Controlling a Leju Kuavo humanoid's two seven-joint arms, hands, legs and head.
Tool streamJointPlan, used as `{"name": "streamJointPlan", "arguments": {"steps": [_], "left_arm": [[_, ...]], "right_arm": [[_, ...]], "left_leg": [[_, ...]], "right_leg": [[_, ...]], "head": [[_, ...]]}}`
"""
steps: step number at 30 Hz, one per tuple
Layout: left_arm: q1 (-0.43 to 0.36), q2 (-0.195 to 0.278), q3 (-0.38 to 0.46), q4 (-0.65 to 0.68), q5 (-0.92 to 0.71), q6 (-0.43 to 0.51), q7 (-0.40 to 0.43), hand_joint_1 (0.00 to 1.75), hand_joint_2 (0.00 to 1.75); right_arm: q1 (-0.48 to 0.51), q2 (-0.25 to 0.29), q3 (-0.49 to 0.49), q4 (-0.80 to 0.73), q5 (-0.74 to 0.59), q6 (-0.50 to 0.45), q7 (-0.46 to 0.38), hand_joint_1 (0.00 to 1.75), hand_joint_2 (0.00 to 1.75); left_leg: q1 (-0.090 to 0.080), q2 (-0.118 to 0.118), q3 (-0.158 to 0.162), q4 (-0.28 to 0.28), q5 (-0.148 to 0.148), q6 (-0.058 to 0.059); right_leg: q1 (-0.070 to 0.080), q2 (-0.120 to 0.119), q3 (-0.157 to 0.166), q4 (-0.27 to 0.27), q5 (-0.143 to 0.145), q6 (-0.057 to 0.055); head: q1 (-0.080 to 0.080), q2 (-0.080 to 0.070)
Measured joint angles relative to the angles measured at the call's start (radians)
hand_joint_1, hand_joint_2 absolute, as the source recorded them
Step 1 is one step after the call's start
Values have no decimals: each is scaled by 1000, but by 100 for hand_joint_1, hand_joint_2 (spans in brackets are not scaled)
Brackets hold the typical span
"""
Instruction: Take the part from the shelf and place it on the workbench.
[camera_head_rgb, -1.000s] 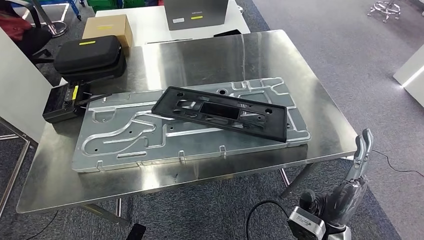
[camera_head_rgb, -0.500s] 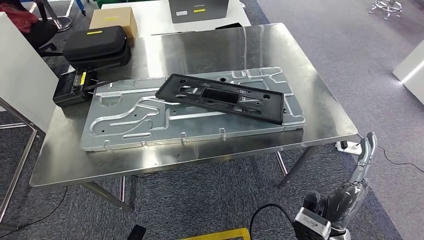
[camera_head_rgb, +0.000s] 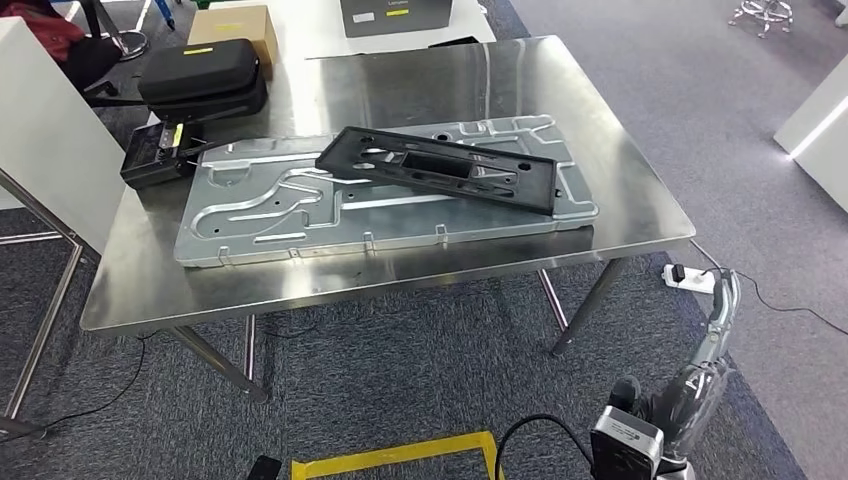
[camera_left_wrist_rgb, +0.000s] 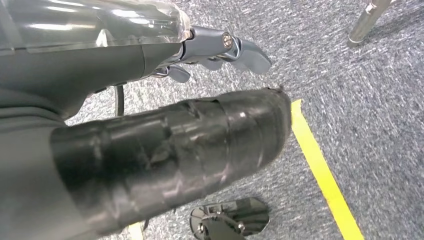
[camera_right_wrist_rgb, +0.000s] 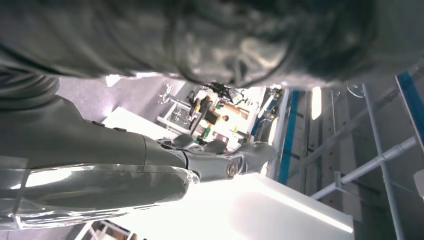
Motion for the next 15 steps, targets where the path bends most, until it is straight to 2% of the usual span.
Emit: {"name": "streamJointPlan", "arguments": {"steps": [1, 2, 3, 5, 6, 7, 8, 9, 10, 12, 13, 14, 15], "left_arm": [[1, 0, 2, 0, 1, 0, 0, 0, 0], [3, 1, 4, 0, 2, 0, 0, 0, 0], [4, 1, 6, 0, 3, 0, -1, 0, 0], [5, 2, 9, 0, 3, 0, -2, 0, 0], [5, 2, 9, 0, 3, 0, -3, 0, 0], [5, 2, 10, 0, 2, 0, -3, 0, 0], [5, 2, 10, 0, 2, 0, -3, 0, 0], [5, 2, 10, 0, 1, 0, -3, 0, 0], [4, 3, 10, 0, 0, 0, -3, 0, 0], [0, 4, 10, 0, -1, 0, -3, 0, 0], [-1, 4, 10, 0, -1, 0, -3, 0, 0], [-2, 4, 10, 0, -1, 0, -3, 0, 0], [-1, 4, 10, 0, -1, 0, -3, 0, 0]], "right_arm": [[-2, 0, 1, 3, 1, 0, 3, 0, 0], [-4, -1, 3, 7, 2, 0, 6, 0, 0], [-7, -1, 6, 11, 3, 0, 9, 0, 0], [-12, -1, 10, 20, 4, 0, 10, 0, 0], [-13, -1, 12, 23, 5, 0, 9, 0, 0], [-14, -1, 12, 27, 6, 0, 9, 0, 0], [-15, -1, 13, 30, 6, 0, 9, 0, 0], [-16, -1, 13, 32, 6, 0, 9, 0, 0], [-16, -1, 13, 33, 6, 0, 9, 0, 0], [-18, -1, 13, 34, 6, 0, 9, 0, 0], [-20, -1, 13, 34, 6, 0, 9, 0, 0], [-21, -1, 14, 34, 6, 0, 9, 0, 0], [-21, -1, 14, 34, 6, 0, 9, 0, 0]], "left_leg": [[2, -1, -4, 2, -2, -6], [3, -2, -13, 16, -22, -11], [4, -3, -26, 47, -61, -15], [6, -3, -57, 160, -168, -21], [6, -3, -67, 220, -201, -22], [6, -3, -66, 263, -208, -23], [6, -3, -52, 275, -192, -23], [6, -3, -22, 255, -162, -22], [6, -3, 25, 201, -135, -19], [3, -4, 128, 57, -128, -11], [0, -4, 159, 5, -136, -7], [-3, -5, 171, -22, -145, -3], [-3, -5, 167, -28, -141, 3]], "right_leg": [[-1, -1, -8, -4, 9, -7], [-3, -3, -18, -6, 21, -16], [-5, -5, -30, -8, 33, -24], [-3, -7, -60, -7, 56, -33], [-2, -8, -75, -6, 68, -34], [-1, -9, -90, -4, 79, -33], [0, -10, -105, 0, 89, -32], [0, -11, -120, 4, 99, -30], [0, -11, -134, 10, 107, -27], [2, -11, -156, 21, 121, -19], [3, -12, -161, 24, 128, -14], [3, -13, -164, 24, 137, -8], [3, -14, -165, 21, 146, -1]], "head": [[0, 0], [0, 0], [-1, 0], [-2, 0], [-2, 0], [-2, 0], [-2, 0], [-2, 0], [-2, 0], [-2, 0], [-2, 0], [-2, 0], [-1, 0]]}}
